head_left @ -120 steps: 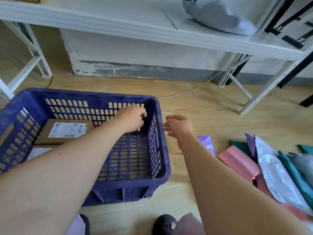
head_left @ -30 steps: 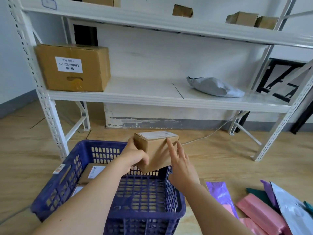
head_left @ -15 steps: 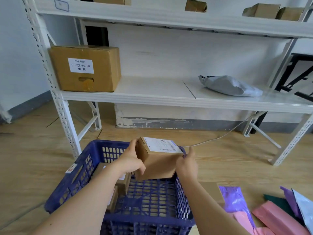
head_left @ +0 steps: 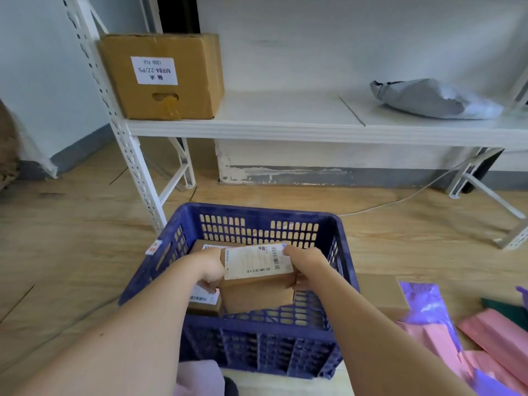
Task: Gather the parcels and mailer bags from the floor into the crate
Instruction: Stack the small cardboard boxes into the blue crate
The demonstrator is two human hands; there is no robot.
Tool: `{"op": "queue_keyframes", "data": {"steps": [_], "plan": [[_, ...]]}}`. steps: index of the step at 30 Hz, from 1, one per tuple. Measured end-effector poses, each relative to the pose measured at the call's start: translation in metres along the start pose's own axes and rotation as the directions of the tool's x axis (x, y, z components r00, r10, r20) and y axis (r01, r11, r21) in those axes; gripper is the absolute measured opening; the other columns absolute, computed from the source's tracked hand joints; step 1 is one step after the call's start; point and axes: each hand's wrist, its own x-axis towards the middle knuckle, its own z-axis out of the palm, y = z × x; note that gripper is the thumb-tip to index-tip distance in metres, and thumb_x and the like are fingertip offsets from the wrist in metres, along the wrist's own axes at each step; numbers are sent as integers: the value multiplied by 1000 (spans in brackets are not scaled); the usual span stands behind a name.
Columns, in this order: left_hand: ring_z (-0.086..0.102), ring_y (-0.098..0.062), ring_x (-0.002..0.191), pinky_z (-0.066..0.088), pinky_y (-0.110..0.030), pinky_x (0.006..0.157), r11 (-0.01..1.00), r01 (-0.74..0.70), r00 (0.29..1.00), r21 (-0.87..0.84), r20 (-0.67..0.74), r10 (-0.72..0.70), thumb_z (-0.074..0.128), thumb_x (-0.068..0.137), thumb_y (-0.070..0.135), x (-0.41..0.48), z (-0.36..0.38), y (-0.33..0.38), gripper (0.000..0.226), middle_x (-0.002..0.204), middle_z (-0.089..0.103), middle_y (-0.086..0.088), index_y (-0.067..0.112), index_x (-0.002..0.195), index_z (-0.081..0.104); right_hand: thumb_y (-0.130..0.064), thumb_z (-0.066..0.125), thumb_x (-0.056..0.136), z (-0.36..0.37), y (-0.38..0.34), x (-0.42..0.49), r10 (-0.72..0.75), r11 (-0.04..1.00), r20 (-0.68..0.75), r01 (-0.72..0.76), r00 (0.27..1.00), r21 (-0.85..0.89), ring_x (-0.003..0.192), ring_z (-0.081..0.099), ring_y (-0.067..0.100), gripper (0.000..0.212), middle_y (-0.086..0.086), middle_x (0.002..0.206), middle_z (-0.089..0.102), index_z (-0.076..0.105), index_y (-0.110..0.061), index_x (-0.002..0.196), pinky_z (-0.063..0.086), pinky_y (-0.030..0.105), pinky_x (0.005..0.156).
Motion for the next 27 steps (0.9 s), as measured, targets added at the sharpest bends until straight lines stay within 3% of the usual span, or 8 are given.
{"op": "queue_keyframes", "data": {"steps": [4, 7, 9, 12, 16, 20, 23, 27], "plan": [[60, -31, 105, 60, -36, 71, 993, 115, 993, -6, -18, -115, 40, 90, -10, 12, 6, -18, 42, 123, 49, -14, 6, 129, 44, -36, 61, 83, 29, 10, 8, 44, 978, 61, -31, 997, -205, 97, 62, 30, 45, 6, 92, 54, 43, -9, 115, 59, 42, 76], [57, -34, 107, 58, -40, 81, 987, 159, 987, 32, -32, -158, 34, 93, -2, 17, 5, -27, 43, 133, 40, -17, 6, 136, 35, -36, 60, 86, 44, 11, 12, 76, 956, 187, -19, 979, -293, 105, 61, 32, 70, 9, 127, 52, 25, -21, 144, 58, 42, 80], [60, -34, 99, 57, -41, 82, 982, 180, 984, 49, -17, -180, 32, 92, 1, 24, 7, -34, 40, 118, 47, -19, 3, 131, 40, -34, 55, 91, 52, 12, 17, 101, 947, 259, -13, 960, -320, 98, 64, 33, 71, 12, 137, 46, 14, -28, 148, 60, 41, 73], [61, -33, 93, 54, -37, 78, 969, 227, 973, 102, 28, -231, 36, 89, 3, 33, 12, -42, 32, 94, 55, -17, 0, 116, 53, -31, 51, 92, 67, 19, 25, 133, 910, 296, 2, 946, -415, 81, 63, 30, 62, 15, 128, 52, 21, -22, 146, 59, 43, 74], [54, -31, 96, 44, -30, 79, 958, 229, 967, 175, 73, -245, 37, 88, 1, 45, 18, -45, 38, 97, 54, -19, -4, 124, 47, -25, 51, 87, 96, 43, 41, 161, 879, 268, -14, 950, -477, 78, 63, 30, 50, 14, 106, 61, 37, -13, 134, 58, 47, 79], [51, -29, 99, 39, -27, 80, 940, 293, 941, 177, 121, -316, 38, 90, 1, 64, 25, -55, 42, 127, 50, -22, -4, 131, 42, -30, 56, 83, 115, 63, 57, 180, 843, 271, -6, 946, -539, 96, 63, 29, 58, 12, 118, 60, 33, -19, 136, 55, 40, 77], [51, -30, 104, 44, -32, 93, 920, 387, 909, 55, 144, -391, 37, 87, 3, 80, 27, -71, 47, 128, 48, -21, 1, 134, 39, -35, 61, 86, 114, 53, 66, 275, 842, 381, -30, 883, -538, 63, 56, 20, 47, 9, 87, 63, 45, -13, 124, 53, 37, 67], [56, -38, 105, 48, -48, 94, 847, 490, 860, -207, 271, -432, 35, 79, 7, 92, 30, -78, 48, 117, 56, -22, 2, 125, 42, -41, 58, 89, 97, 35, 75, 362, 828, 406, -90, 839, -553, 63, 57, 21, 35, 9, 79, 57, 56, -9, 102, 58, 35, 73]]}}
